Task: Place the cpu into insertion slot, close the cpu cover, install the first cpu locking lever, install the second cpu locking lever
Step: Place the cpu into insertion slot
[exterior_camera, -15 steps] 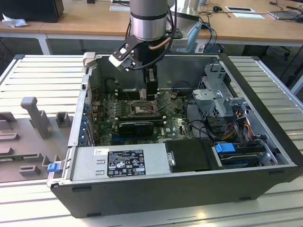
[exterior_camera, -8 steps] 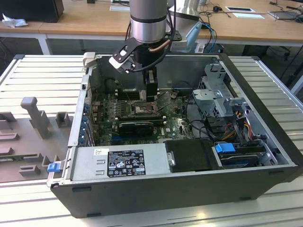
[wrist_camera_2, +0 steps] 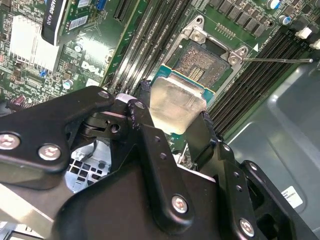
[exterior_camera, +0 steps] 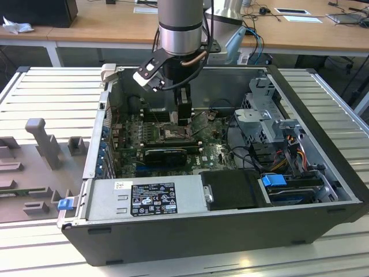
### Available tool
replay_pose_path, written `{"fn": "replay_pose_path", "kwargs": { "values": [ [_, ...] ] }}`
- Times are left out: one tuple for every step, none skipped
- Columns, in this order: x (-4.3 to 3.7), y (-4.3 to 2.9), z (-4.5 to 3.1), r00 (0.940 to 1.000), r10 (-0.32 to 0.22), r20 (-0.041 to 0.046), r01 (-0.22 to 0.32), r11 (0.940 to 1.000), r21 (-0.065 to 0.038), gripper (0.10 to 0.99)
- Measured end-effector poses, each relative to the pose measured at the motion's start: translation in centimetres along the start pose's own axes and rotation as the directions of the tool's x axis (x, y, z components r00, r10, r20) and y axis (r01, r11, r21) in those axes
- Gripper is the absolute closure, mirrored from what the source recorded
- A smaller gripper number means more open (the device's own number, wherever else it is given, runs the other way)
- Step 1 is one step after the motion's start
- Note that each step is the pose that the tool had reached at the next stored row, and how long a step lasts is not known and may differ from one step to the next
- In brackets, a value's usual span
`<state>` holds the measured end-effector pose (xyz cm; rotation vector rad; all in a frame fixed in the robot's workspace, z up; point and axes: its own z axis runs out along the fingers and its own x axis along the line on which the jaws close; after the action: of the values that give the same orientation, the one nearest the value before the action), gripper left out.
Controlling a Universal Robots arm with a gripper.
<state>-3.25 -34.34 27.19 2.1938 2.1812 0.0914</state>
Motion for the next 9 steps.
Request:
{"fn": "replay_pose_path", "kwargs": {
  "values": [
    [0.00, 0.00, 0.03, 1.0000, 0.000, 0.0000, 0.000, 1.0000, 0.000, 0.557],
    [0.00, -0.01, 0.09, 1.0000, 0.000, -0.0002, 0.000, 1.0000, 0.000, 0.557],
    [0.00, -0.01, 0.13, 1.0000, 0.000, -0.0001, 0.000, 1.0000, 0.000, 0.557],
    [0.00, -0.01, 0.16, 1.0000, 0.000, 0.0000, 0.000, 1.0000, 0.000, 0.557],
    [0.00, -0.02, 0.21, 1.0000, 0.000, 0.0001, 0.000, 1.0000, 0.000, 0.557],
    [0.00, -0.02, 0.26, 1.0000, 0.000, 0.0000, 0.000, 1.0000, 0.000, 0.557],
    [0.00, -0.02, 0.29, 1.0000, 0.000, 0.0000, 0.000, 1.0000, 0.000, 0.557],
    [0.00, -0.02, 0.32, 1.0000, 0.000, 0.0000, 0.000, 1.0000, 0.000, 0.557],
    [0.00, -0.03, 0.36, 1.0000, 0.000, 0.0000, 0.000, 1.0000, 0.000, 0.557]
  ]
}}
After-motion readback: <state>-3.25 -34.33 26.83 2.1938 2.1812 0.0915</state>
